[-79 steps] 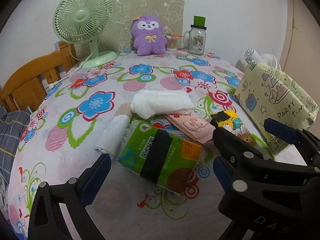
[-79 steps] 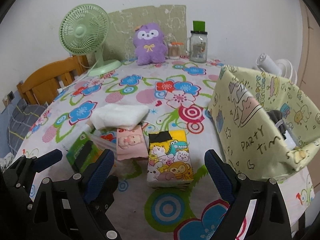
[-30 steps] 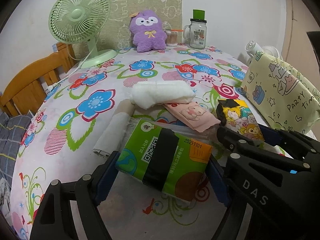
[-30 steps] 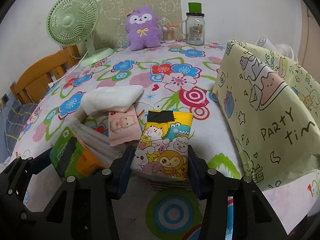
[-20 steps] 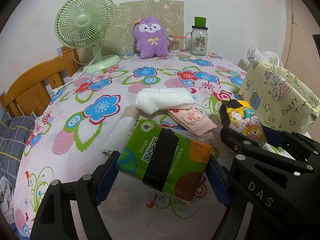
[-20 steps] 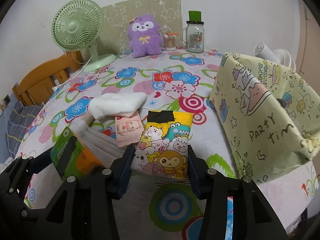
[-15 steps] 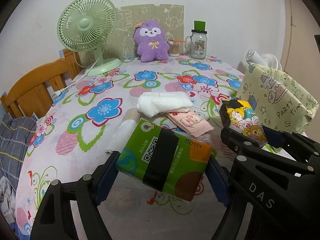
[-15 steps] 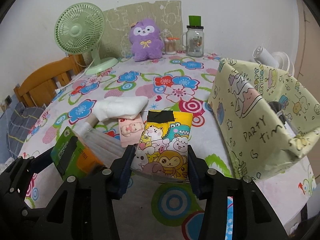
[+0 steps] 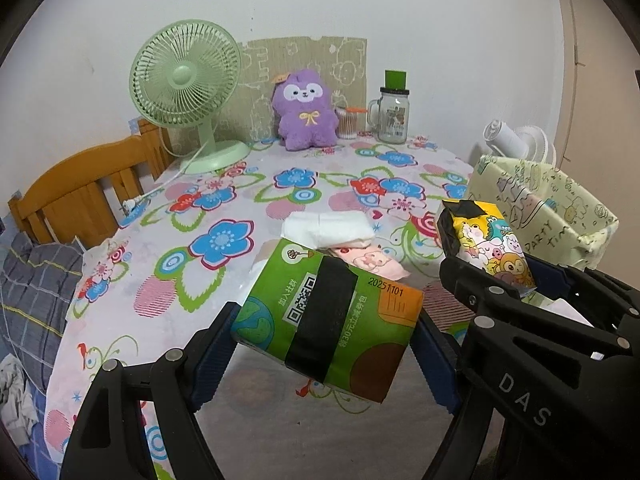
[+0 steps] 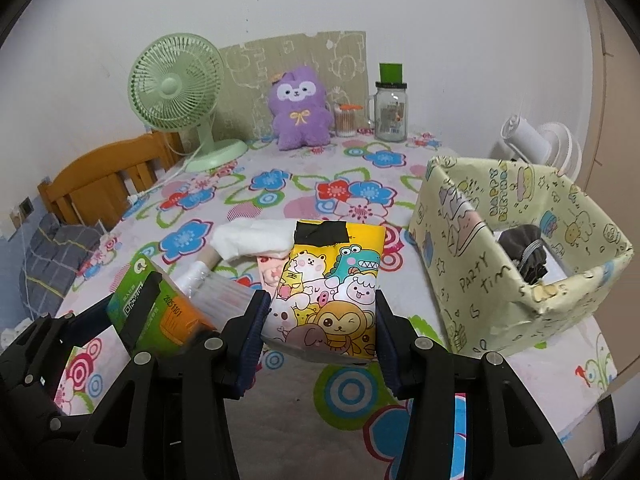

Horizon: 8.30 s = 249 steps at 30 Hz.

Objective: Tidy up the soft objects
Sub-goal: 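Lift both tissue packs off the table toward the box, then lower the green pack with the left tool while the right tool lowers the cartoon pack into the box, then open both tools and withdraw them from the box over the table, then move the left tool toward the white rolled bag while the right tool approaches the pink tissue pack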

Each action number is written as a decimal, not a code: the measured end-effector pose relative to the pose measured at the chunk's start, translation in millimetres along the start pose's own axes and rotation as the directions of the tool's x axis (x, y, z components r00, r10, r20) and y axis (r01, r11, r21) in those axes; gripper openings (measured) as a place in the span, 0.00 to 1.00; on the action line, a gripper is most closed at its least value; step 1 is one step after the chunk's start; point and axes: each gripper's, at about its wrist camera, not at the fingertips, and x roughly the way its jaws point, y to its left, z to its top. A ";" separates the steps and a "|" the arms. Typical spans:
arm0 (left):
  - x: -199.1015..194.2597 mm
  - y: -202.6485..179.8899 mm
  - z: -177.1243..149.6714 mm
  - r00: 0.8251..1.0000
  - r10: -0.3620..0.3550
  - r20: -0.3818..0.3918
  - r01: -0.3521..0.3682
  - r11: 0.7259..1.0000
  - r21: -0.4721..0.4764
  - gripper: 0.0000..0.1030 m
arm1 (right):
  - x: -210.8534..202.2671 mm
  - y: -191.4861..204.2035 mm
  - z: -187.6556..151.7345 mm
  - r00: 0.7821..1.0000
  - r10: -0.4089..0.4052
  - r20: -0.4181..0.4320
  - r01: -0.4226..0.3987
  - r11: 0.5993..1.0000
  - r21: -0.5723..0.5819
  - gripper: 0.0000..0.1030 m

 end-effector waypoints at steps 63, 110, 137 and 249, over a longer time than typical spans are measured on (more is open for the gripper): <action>-69.5 -36.9 79.2 0.976 -0.007 0.216 0.001 1.000 0.030 0.82 | -85.8 -31.0 78.2 0.976 0.013 0.215 -0.012 1.000 -0.005 0.51; 14.9 -172.6 109.3 0.980 -0.173 0.098 0.154 0.972 0.176 0.82 | -34.8 -170.3 87.9 0.984 -0.112 0.138 0.105 0.993 0.055 0.51; 51.0 -207.4 93.7 0.979 -0.201 -0.019 0.200 0.950 0.241 0.95 | 8.4 -204.6 68.2 0.993 -0.121 0.007 0.119 0.985 0.128 0.61; -31.5 24.4 64.3 0.991 -0.051 0.127 0.047 0.998 0.029 1.00 | -44.9 27.0 73.0 0.982 -0.002 0.190 0.017 0.997 -0.075 0.94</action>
